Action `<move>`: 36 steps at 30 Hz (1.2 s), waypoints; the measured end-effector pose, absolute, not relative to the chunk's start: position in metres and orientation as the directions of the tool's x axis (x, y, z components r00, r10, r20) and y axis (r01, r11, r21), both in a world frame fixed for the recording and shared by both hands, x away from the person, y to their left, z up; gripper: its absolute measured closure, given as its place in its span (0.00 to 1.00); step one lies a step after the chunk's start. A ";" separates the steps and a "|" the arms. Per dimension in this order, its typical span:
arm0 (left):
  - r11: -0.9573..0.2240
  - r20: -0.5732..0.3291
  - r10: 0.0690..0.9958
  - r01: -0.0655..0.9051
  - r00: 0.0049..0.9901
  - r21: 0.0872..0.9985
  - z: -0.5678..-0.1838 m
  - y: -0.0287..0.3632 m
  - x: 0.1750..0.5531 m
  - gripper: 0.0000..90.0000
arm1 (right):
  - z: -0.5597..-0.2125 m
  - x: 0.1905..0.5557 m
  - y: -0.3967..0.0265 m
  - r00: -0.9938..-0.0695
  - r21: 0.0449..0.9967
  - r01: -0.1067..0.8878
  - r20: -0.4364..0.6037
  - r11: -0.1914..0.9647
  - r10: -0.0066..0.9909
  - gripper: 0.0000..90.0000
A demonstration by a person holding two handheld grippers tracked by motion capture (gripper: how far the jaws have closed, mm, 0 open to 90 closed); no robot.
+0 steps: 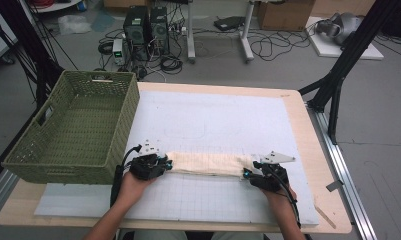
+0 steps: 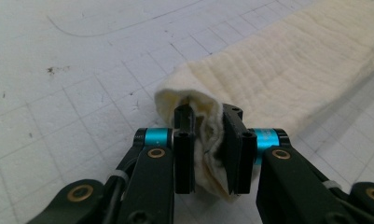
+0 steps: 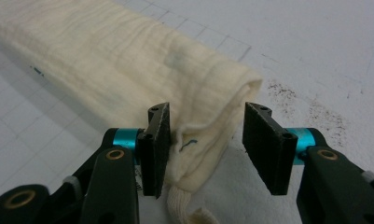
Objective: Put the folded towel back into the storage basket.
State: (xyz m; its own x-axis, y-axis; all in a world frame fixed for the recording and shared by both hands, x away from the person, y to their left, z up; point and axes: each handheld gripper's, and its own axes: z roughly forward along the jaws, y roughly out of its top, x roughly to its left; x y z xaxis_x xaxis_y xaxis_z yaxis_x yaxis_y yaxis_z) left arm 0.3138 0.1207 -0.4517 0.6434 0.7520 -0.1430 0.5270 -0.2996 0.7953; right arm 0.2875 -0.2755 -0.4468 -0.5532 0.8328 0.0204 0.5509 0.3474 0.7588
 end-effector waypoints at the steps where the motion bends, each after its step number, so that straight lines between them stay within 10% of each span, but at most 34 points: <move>1: -0.299 -0.144 0.752 0.527 0.643 0.795 -0.452 0.121 0.314 0.84 | -0.447 0.288 -0.276 -0.548 0.757 0.557 0.026 0.342 0.836 0.58; 13: -0.300 -0.142 0.749 0.523 0.647 0.798 -0.452 0.120 0.313 0.87 | -0.447 0.285 -0.273 -0.576 0.747 0.577 0.086 0.330 0.813 0.87; 36: -0.225 -0.110 0.733 0.392 0.671 0.892 -0.409 0.125 0.300 0.91 | -0.411 0.289 -0.280 -0.532 0.818 0.502 0.038 0.280 0.846 0.91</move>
